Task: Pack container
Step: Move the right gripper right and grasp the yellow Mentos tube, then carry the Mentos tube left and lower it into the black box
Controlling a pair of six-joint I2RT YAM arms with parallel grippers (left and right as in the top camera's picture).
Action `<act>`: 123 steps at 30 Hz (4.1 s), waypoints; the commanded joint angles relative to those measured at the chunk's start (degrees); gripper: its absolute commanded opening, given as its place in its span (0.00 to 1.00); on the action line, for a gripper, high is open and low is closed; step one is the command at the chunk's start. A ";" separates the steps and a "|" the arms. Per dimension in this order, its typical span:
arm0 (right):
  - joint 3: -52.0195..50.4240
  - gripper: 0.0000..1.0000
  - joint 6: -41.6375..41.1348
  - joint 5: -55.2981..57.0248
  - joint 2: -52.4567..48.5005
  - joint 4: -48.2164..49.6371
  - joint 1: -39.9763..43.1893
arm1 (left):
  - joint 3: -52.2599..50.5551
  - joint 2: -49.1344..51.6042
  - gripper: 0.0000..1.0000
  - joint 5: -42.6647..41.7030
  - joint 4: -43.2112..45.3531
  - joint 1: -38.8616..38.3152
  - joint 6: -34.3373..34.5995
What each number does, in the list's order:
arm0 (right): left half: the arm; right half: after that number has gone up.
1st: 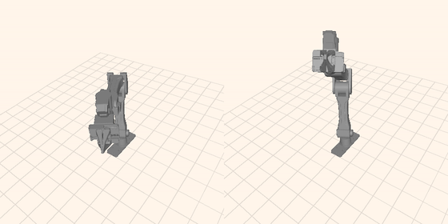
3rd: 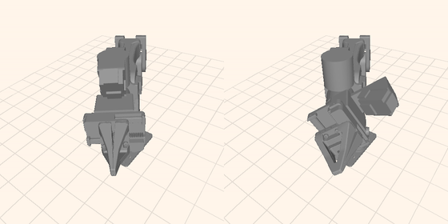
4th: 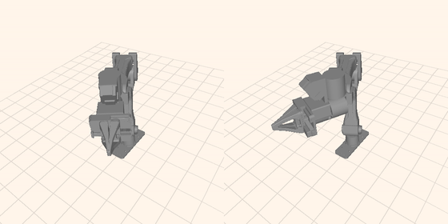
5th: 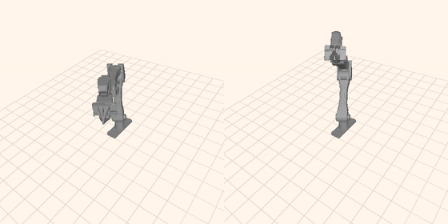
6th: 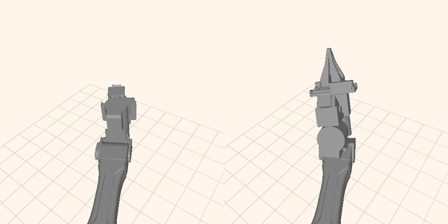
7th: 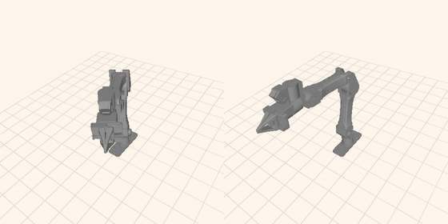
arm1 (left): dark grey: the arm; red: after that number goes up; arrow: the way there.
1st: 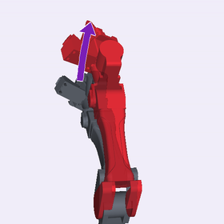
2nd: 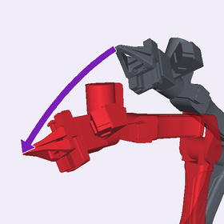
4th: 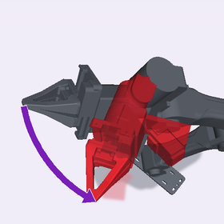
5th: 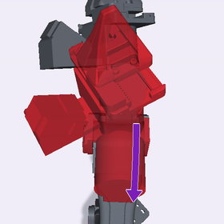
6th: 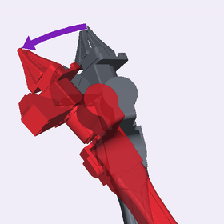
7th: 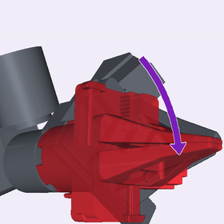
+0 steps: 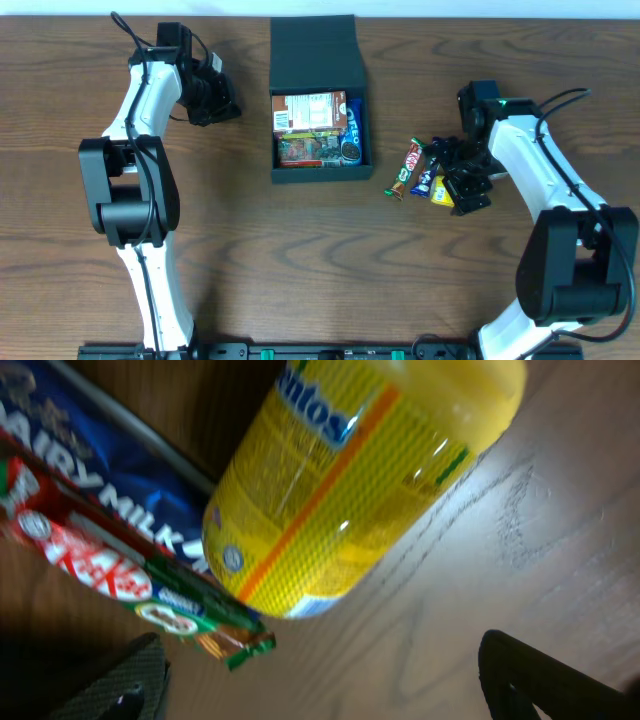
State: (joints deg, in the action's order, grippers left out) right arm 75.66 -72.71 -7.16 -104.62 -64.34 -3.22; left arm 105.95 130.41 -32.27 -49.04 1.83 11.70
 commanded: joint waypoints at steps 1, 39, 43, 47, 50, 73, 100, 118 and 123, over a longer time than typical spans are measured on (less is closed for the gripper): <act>-0.04 0.99 -5.68 4.50 0.09 0.48 1.16 | -0.37 0.07 0.06 -0.33 -0.15 0.02 -1.49; -12.02 0.60 -7.15 6.93 -0.07 21.44 4.33 | -0.37 0.07 0.06 -0.35 -0.02 0.02 -1.88; -11.41 0.50 -5.09 5.57 0.15 22.36 5.35 | -0.37 0.07 0.06 -0.33 -0.22 0.02 -1.88; -7.74 0.41 1.77 4.74 0.72 21.97 7.30 | -0.37 0.04 0.06 -0.31 -0.46 0.02 -1.88; -3.19 0.39 6.93 4.50 1.81 20.63 8.63 | -0.35 -0.09 0.06 -0.31 -0.61 0.02 -1.88; 16.15 0.20 0.68 -1.84 3.26 23.69 -15.61 | -0.33 -2.25 0.06 1.38 -0.87 0.52 -1.88; 16.15 0.02 -24.39 21.75 -7.54 34.84 -36.54 | -0.33 -2.32 0.06 1.16 -2.27 4.15 -4.07; 16.15 0.02 -24.48 14.49 -8.98 29.99 -37.38 | -0.33 -2.32 0.06 1.14 -3.30 4.15 -4.48; 16.15 0.02 -23.34 14.80 -8.98 28.83 -37.48 | -0.33 -2.32 0.06 1.14 -3.63 4.15 -4.48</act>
State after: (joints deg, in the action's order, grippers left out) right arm 91.29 -96.97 7.38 -113.99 -35.42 -39.97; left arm 105.95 129.97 -31.48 -52.31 5.89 8.51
